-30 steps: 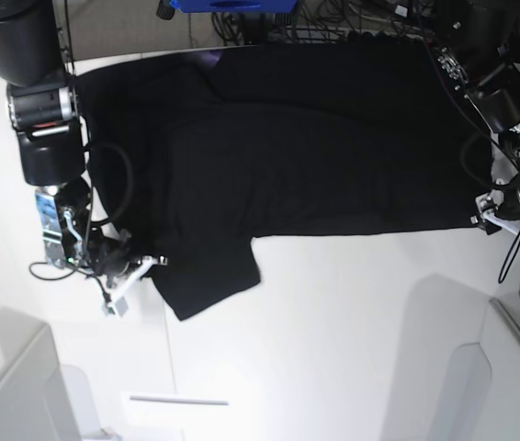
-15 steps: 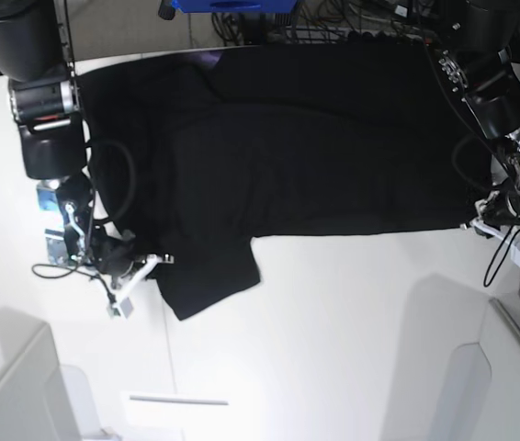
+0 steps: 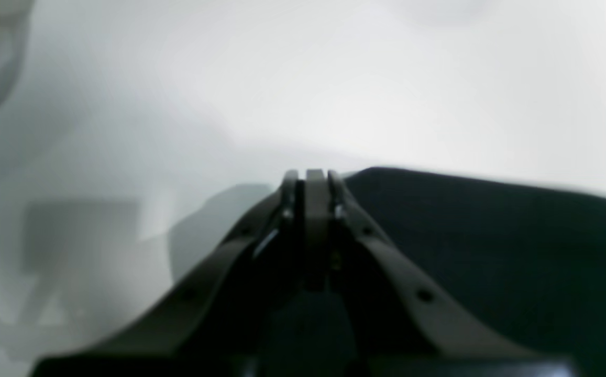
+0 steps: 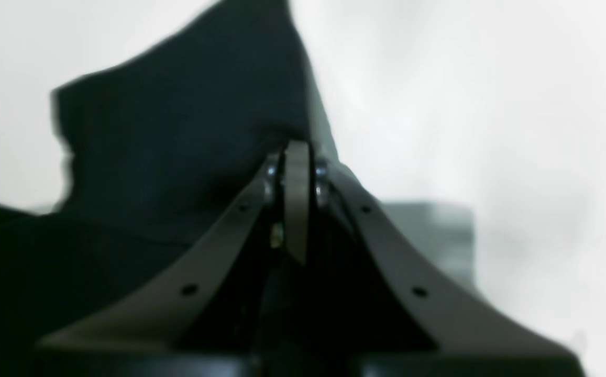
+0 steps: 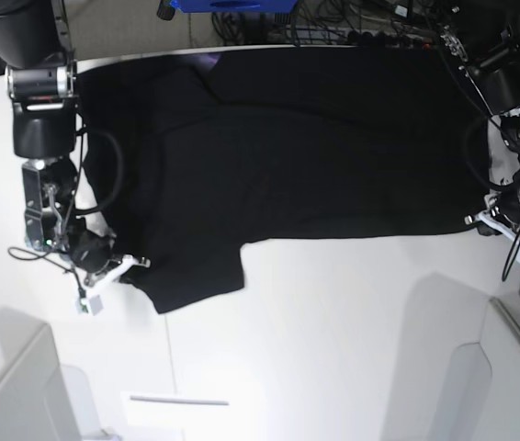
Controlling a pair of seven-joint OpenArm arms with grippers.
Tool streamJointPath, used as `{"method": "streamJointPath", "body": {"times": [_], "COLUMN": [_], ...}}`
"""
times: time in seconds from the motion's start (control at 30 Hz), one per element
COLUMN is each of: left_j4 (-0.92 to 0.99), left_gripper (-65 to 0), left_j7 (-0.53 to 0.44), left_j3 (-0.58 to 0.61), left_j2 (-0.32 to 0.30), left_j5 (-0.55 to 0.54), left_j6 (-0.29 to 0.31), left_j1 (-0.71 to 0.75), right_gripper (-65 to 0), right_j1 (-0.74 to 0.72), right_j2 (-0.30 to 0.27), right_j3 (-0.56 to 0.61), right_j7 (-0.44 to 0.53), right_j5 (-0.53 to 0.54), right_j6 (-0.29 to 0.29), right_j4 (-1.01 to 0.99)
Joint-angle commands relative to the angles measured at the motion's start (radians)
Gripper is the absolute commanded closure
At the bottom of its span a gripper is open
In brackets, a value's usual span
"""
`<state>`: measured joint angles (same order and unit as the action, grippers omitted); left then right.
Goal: Fold the T-shirt properly
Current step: 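Grasp the hem corners and fold them over onto the folded shoulder edge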
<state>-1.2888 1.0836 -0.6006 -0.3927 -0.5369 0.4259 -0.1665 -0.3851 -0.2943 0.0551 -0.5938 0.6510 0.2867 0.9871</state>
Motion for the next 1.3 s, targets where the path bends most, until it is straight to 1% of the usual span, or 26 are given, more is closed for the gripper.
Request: {"method": "streamJointPath", "body": {"times": [0.0,0.07,0.1,0.23,0.33,0.5,0.63,0.77,0.93,1.03,1.1,1.27], "left_j4": [-0.031,-0.065,-0.079,-0.134,-0.185,-0.283,-0.32,-0.323,-0.325,-0.325,-0.325,-0.325], "left_gripper": [0.0,0.0,0.0,0.0,0.0,0.0,0.0,0.0,0.0,0.0,0.0,0.0], "left_j7": [0.0,0.019,0.028,0.039,0.045,0.045,0.045,0.045,0.045,0.045,0.045,0.04], "left_j3": [-0.008,-0.008,-0.008,-0.012,-0.063,-0.143,-0.144,-0.152,-0.149,-0.152,-0.146,-0.152], "left_j2": [-0.032,-0.048,-0.053,-0.07,-0.074,-0.084,-0.081,-0.082,-0.082,-0.084,-0.104,-0.111], "left_j5": [-0.045,-0.111,-0.136,-0.177,-0.222,-0.346,-0.421,-0.438,-0.437,-0.437,-0.437,-0.43], "left_j6": [0.001,0.0,0.0,0.0,0.0,0.001,0.001,0.001,0.003,0.003,0.003,0.003], "left_j1": [0.008,0.038,0.06,0.137,0.203,0.327,0.416,0.491,0.56,0.589,0.611,0.648], "right_gripper": [0.0,0.0,0.0,0.0,0.0,0.0,0.0,0.0,0.0,0.0,0.0,0.0], "right_j1": [-0.012,0.022,0.039,0.123,0.2,0.328,0.444,0.553,0.68,0.746,0.788,0.897], "right_j2": [-0.007,-0.007,-0.007,-0.006,-0.006,0.002,0.054,0.089,0.139,0.146,0.146,0.146], "right_j3": [-0.021,-0.047,-0.064,-0.163,-0.235,-0.346,-0.444,-0.533,-0.588,-0.631,-0.648,-0.668], "right_j7": [0.021,0.013,-0.008,-0.101,-0.147,-0.248,-0.291,-0.323,-0.331,-0.331,-0.331,-0.325], "right_j5": [0.011,0.011,0.011,0.011,0.013,0.016,0.016,0.016,0.025,0.106,0.157,0.238], "right_j6": [0.009,0.009,0.009,0.009,0.009,0.009,0.009,0.01,0.012,0.012,0.012,0.012], "right_j4": [0.052,0.114,0.149,0.299,0.425,0.622,0.754,0.867,0.984,0.996,0.996,1.002]}}
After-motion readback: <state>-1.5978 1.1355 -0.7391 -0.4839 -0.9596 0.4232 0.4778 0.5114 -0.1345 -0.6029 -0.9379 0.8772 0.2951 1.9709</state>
